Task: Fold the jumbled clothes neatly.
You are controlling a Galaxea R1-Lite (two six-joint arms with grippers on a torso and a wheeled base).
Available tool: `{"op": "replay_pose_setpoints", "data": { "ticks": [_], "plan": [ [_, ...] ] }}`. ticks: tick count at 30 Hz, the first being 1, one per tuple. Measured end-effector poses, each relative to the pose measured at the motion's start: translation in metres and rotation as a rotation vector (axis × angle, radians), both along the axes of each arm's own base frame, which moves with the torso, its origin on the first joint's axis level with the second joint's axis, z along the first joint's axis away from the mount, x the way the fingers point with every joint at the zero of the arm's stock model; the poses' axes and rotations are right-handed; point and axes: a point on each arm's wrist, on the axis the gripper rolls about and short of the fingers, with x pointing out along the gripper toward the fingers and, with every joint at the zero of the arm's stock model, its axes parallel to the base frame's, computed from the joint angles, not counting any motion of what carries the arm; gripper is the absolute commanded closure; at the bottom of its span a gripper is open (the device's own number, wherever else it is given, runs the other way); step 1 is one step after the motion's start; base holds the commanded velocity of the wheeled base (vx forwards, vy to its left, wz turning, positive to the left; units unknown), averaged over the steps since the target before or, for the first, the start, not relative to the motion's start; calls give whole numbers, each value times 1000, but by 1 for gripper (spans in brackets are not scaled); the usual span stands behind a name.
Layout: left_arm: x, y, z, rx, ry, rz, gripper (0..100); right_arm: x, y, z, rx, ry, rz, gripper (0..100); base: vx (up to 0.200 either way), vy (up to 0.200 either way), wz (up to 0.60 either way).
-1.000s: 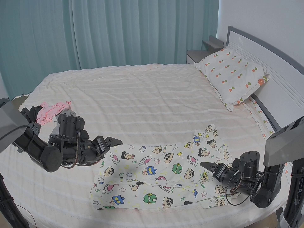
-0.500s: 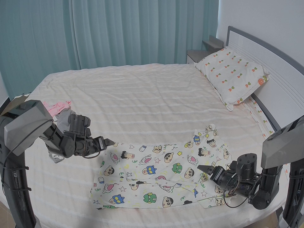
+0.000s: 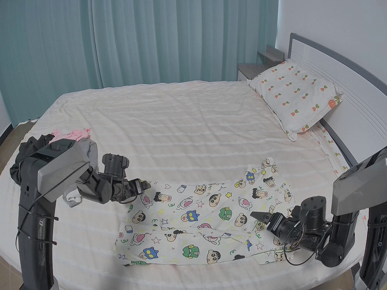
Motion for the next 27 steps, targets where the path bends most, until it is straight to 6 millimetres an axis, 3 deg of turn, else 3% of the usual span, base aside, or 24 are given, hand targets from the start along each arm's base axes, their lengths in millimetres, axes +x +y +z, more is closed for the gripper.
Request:
{"op": "replay_pose_setpoints", "data": {
  "ticks": [12,13,27],
  "plan": [
    [9,-17,-13,-24,-25,-28,0,-1,3,-3,-11,6,0,0,0,0,0],
    [9,-18,-13,-26,-24,-29,100,-1,3,-3,-11,5,0,0,0,0,0],
    [11,-18,-16,-41,-24,2,100,1,-1,0,-68,-33,-16,0,0,0,0]
  ]
}}
